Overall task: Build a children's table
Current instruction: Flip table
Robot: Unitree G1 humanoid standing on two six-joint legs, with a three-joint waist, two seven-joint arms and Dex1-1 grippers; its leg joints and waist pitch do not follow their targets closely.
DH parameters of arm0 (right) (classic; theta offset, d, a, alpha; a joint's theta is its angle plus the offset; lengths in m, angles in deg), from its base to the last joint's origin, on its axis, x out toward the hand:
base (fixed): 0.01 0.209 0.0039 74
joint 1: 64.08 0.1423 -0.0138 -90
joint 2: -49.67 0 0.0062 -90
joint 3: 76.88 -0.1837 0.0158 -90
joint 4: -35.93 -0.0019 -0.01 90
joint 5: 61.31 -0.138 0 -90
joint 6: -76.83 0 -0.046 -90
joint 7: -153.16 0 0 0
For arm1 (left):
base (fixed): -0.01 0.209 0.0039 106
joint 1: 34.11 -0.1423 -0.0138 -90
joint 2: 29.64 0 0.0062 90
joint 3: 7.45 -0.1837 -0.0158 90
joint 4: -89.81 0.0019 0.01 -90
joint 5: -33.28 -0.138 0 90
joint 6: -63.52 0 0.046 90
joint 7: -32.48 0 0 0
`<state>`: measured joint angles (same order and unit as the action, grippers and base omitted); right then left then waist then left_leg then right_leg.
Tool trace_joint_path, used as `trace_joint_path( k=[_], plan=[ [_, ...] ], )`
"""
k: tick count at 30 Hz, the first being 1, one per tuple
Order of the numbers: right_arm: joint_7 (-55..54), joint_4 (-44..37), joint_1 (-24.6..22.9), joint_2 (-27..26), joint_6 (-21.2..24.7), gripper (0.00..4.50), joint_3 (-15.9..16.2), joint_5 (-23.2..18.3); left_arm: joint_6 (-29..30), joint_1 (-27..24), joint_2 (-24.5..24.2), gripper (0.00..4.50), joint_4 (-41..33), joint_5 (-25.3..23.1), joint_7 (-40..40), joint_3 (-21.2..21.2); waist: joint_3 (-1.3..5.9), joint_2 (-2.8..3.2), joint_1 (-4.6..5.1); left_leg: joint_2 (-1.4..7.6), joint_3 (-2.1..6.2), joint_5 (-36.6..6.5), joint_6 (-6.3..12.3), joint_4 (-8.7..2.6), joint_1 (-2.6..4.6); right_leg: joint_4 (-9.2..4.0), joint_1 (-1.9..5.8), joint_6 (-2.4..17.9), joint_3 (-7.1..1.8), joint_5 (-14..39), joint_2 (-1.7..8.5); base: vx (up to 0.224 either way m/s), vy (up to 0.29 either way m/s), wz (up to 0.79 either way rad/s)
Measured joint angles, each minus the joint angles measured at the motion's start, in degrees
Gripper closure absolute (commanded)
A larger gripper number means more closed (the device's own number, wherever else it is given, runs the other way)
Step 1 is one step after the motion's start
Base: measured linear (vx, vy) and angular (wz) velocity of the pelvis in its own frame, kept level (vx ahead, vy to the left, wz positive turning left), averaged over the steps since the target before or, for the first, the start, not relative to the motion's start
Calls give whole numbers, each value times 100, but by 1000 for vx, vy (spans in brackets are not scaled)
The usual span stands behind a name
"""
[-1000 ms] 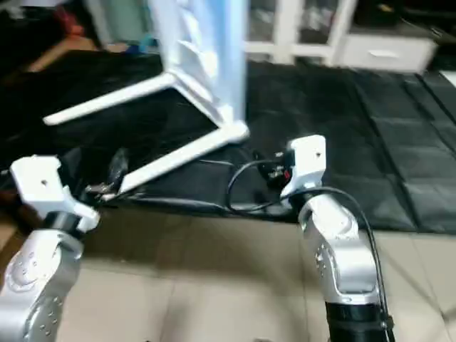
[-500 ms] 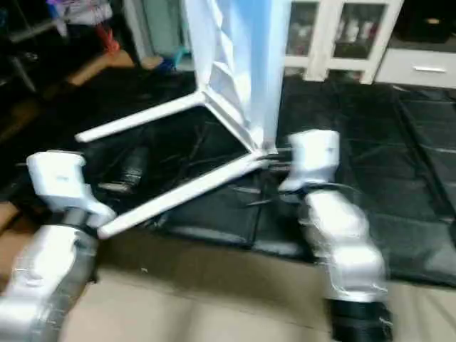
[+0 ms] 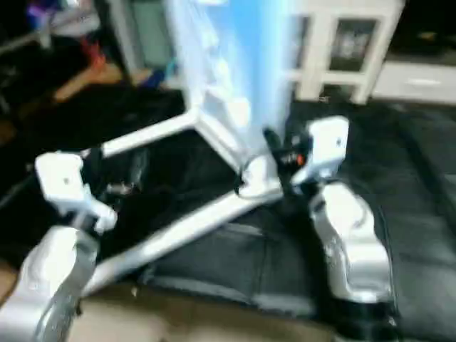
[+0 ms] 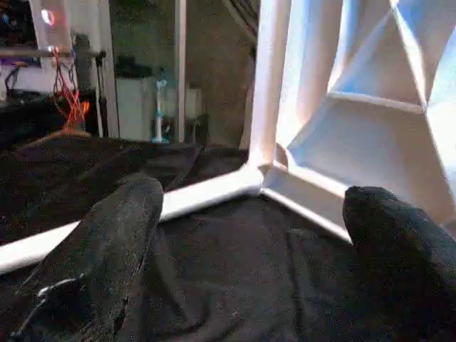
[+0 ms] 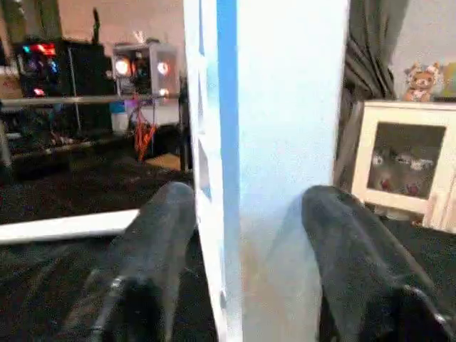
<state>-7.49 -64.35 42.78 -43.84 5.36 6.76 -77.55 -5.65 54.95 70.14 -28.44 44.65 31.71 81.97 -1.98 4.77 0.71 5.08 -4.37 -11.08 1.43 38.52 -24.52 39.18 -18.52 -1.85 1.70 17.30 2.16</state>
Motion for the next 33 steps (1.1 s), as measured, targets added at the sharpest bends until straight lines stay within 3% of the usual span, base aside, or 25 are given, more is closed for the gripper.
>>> trace_joint_path(
  k=[1,3,5,6,9,11,14,16,26,30,33],
  plan=[
    [11,64,63,23,-8,144,-1,4,0,3,-8,0,-4,-1,-29,-31,5,-17,-32,-47,-5,22,-10,-43,7,-90,-47,-112,-53,-49,70,70,58,-12],
    [2,221,178,101,-59,138,-20,59,0,-6,3,0,-26,5,-134,-173,5,-42,-114,-80,-57,126,-27,-220,20,-159,-63,-96,-76,-120,117,0,0,0],
    [-15,442,342,124,-100,125,-61,116,32,-8,-22,0,-30,12,-294,-349,0,-44,-183,-33,-143,129,-53,-312,28,-218,-80,-40,-70,-165,126,0,0,0],
    [-17,479,365,126,-122,101,-81,119,41,-8,-35,0,-30,14,-339,-400,-2,-46,-202,-7,-181,129,-52,-313,36,-219,-78,-36,-63,-176,129,-71,3,-2],
    [-13,486,367,120,-176,88,-62,116,87,8,-122,0,-30,13,-396,-407,-13,-61,-216,64,-281,128,-53,-304,64,-221,-65,8,-62,-203,128,-68,10,-2],
    [-10,532,386,121,-191,53,-45,116,141,46,-158,0,-31,13,-398,-380,-23,-77,-226,68,-298,127,-54,-304,71,-221,-100,6,-70,-204,133,-76,17,-2],
    [0,718,511,142,-261,46,-35,139,157,66,-157,0,-32,14,-408,-375,-31,-83,-223,67,-319,127,-54,-304,67,-222,-131,-14,-79,-214,150,-66,23,-7],
    [11,967,666,274,-299,10,0,258,180,76,-163,0,-34,16,-463,-375,-35,-89,-210,66,-324,127,-54,-304,64,-228,-141,-15,-77,-229,162,0,0,0],
    [-71,2021,1255,582,-503,3,-149,474,286,76,-245,0,-59,48,-639,-403,-67,-140,-87,66,-401,127,-54,-304,30,-260,-225,2,-69,-297,235,0,0,0],
    [499,2269,1484,625,-516,3,-223,147,287,81,-248,0,-59,69,-678,-421,-70,-143,-81,68,-413,127,-54,-304,29,-312,-229,-5,-69,-390,249,0,0,0],
    [1244,2761,1883,620,-477,3,-274,-336,384,118,-357,0,-102,274,-977,-495,-71,-143,-76,68,-420,127,-54,-304,30,-311,-251,-5,-56,-406,272,0,0,0]
  ],
)
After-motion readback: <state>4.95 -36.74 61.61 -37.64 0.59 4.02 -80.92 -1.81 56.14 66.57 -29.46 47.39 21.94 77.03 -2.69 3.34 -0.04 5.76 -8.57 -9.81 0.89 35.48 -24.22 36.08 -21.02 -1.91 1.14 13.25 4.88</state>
